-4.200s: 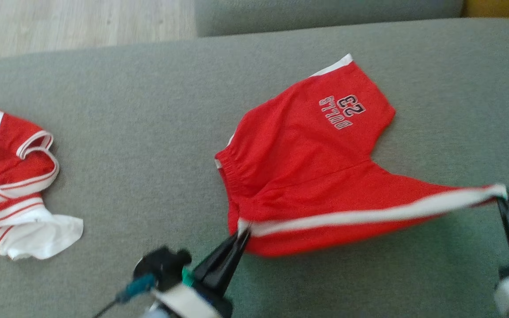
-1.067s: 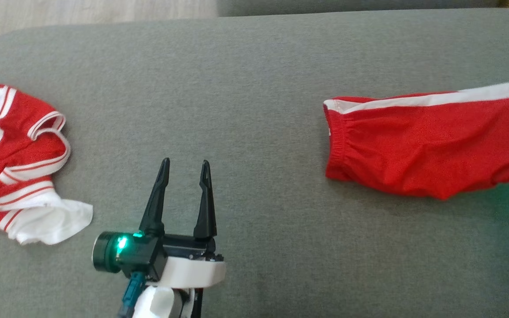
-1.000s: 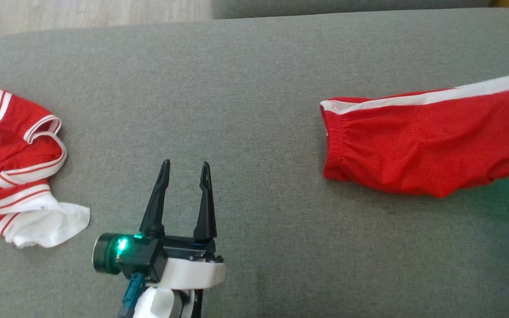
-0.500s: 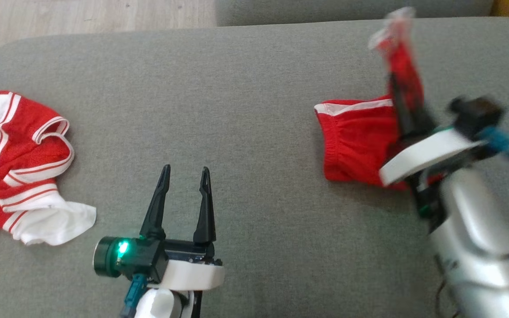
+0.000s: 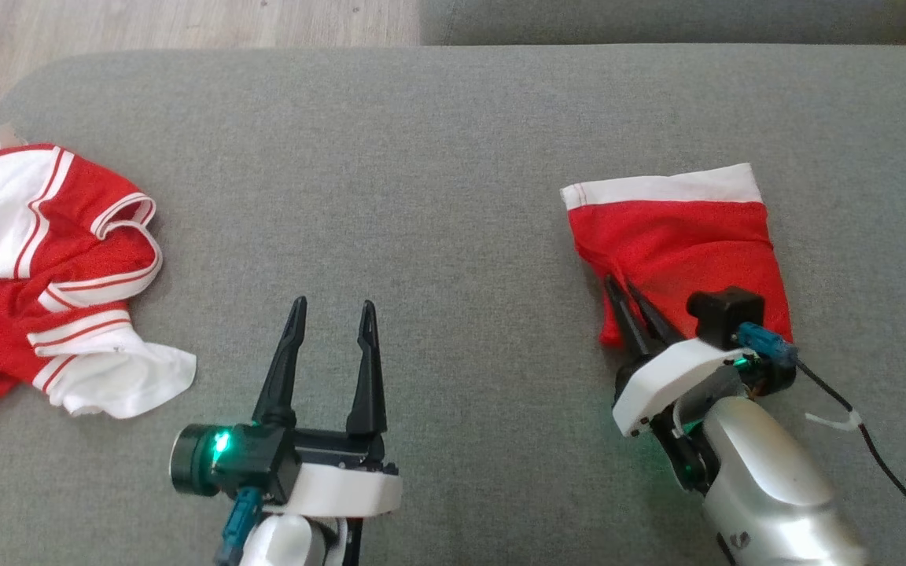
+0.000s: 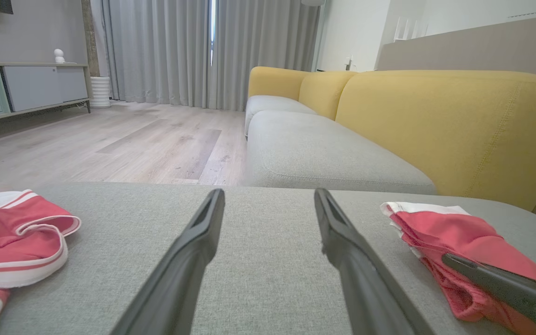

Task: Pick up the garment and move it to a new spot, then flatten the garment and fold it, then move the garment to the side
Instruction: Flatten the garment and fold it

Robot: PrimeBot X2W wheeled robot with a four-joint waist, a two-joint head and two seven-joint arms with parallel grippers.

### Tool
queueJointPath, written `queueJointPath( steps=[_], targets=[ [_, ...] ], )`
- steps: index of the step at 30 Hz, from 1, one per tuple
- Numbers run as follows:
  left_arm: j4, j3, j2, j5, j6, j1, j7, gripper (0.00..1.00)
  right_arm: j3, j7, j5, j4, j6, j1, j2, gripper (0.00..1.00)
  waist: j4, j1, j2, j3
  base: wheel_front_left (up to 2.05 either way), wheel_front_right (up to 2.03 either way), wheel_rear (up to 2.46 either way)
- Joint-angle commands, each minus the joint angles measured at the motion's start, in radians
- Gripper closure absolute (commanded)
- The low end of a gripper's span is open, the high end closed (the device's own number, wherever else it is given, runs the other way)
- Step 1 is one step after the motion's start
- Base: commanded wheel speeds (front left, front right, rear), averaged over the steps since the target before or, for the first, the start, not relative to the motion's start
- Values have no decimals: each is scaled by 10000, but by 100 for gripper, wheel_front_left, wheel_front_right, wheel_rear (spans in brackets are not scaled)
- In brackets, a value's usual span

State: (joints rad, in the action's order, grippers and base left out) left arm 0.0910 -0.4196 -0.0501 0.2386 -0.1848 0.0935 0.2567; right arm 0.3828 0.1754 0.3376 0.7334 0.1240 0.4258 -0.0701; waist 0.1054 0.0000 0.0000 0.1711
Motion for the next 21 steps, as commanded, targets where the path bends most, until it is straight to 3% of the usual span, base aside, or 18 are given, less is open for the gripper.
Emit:
queueJointPath(
  steps=[1,5,10,13,21],
  targets=[
    [-272,261,-1,75,1,109,51,0,251,289,364,-256,67,381,182,0,-14,0,0,-59,0,0,0],
    [-275,341,-1,100,-25,-4,51,0,583,691,1446,-873,67,80,193,0,-98,0,0,-361,0,0,0],
    [-295,543,-1,82,-69,-315,51,0,578,845,1716,-1945,67,-837,-3,0,-256,0,0,-812,0,0,0],
    [-367,741,-1,-2,-108,-638,51,0,-61,858,1204,-3023,67,-1830,-378,0,-393,0,0,-1185,0,0,0],
    [-682,1382,-1,-641,-90,-1898,51,0,-1757,862,-342,-5167,67,-4301,-596,0,-738,0,0,-1990,0,0,0]
  ],
)
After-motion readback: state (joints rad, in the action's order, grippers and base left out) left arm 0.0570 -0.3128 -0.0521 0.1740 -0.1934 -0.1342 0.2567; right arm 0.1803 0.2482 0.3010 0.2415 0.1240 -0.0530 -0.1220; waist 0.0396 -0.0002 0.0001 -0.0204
